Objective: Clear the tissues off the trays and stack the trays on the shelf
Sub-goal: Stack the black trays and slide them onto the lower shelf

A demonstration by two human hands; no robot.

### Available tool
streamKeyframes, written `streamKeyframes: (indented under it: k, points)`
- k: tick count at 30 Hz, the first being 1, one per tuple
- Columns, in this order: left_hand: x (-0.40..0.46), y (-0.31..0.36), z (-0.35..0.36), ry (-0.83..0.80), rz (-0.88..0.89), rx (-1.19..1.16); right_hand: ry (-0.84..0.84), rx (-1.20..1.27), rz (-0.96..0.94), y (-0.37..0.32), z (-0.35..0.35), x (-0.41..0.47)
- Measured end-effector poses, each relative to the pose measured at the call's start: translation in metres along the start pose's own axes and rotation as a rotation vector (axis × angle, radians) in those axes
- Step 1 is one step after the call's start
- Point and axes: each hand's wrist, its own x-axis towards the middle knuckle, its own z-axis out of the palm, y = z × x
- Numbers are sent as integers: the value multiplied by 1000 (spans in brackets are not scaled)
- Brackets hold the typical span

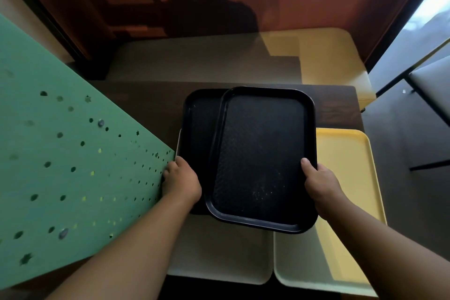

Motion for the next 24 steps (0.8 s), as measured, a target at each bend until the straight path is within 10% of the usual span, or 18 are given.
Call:
streamKeyframes:
  k: [10,24]
  points:
    - [3,11,-7,3,-159,-288,-1,-20,-8,18,15,-4]
    - [-36,-10,-52,220,135,-586,80,216,98,23,7,-42]
